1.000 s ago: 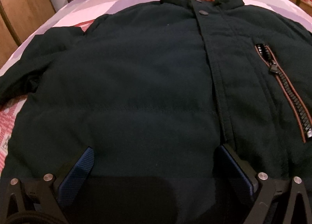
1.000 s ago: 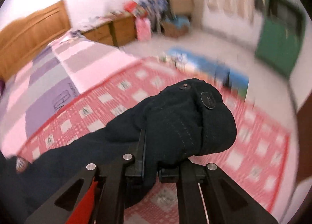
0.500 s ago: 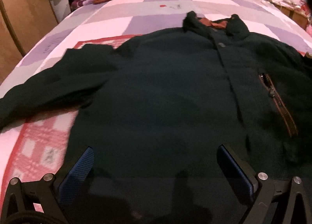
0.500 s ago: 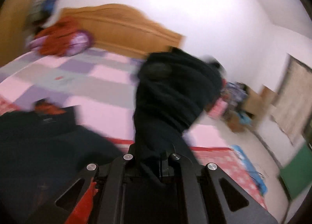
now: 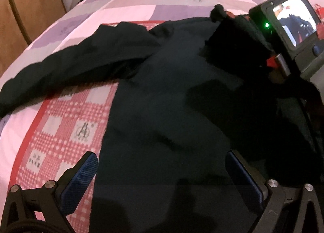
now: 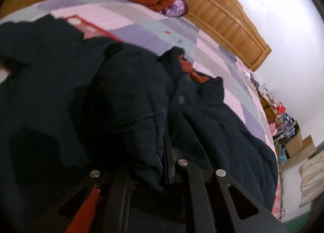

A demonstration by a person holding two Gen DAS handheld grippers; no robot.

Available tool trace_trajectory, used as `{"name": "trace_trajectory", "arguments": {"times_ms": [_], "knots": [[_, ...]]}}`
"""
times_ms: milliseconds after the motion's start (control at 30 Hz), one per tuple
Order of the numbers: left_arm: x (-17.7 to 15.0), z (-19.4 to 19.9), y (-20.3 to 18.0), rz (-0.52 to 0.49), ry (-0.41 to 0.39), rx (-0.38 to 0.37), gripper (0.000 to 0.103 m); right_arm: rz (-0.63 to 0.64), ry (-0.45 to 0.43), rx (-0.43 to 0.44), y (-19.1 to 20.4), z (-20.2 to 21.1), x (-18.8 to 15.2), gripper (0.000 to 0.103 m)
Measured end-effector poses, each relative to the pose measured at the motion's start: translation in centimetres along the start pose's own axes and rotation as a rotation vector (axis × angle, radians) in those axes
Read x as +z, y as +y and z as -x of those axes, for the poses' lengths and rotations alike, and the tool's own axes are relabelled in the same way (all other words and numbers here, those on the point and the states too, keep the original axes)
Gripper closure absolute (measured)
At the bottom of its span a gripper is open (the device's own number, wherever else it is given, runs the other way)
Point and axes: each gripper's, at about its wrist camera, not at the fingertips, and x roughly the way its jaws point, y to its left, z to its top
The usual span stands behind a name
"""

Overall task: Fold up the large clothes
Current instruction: 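Fold the held sleeve across the jacket body toward the collar with the right tool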

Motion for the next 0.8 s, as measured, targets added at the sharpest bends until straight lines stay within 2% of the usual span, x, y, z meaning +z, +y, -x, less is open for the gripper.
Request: {"name": "trace_trajectory", "arguments": {"times_ms": [67,200,433,533,600,667,700,733,767,800], "knots": [[-0.2,-0.2,0.5,0.016,0.006,0.001,0.000,0.025,-0.001,-0.015,1.1,-0.1,0.2,0.091],[-0.5,-0.6,0.5,0.023,0.019,-0.005,0.000,0.012,0.006,0.016,2.0,0.3,-0.3,0.085],[-0.6,-0.5,-0.1,0.017,0.011,-0.008,0.000,-0.068,0.047,0.134,1.1,-0.3,0.2,0.079],[-0.7,-0.6,-0.6,0.021,0.019,-0.009,0.000,-0.157,0.074,0.184,-0.4,-0.4,0.4,0.063],[-0.7,-0.5,-1.1,0.019,0.020,-0.010,0.000,-0.190,0.107,0.203,-1.2,-0.9,-0.1,0.035],[-0.7,-0.3,-1.4,0.016,0.017,-0.011,0.000,-0.215,0.111,0.271,-1.7,-0.7,-1.3,0.024],[-0.7,-0.2,-1.6,0.014,0.015,-0.011,0.000,-0.234,0.110,0.337,-2.0,-0.3,-1.9,0.012],[-0.7,-0.2,-1.8,0.013,0.013,-0.010,0.000,-0.255,0.094,0.399,-2.3,0.4,-2.6,0.007],[-0.6,-0.2,-1.9,0.012,0.012,-0.010,0.000,-0.278,0.071,0.423,-2.6,1.1,-3.3,0.001],[-0.6,-0.2,-2.1,0.012,0.012,-0.010,0.000,-0.305,0.042,0.428,-3.0,2.1,-4.0,0.000]]}}
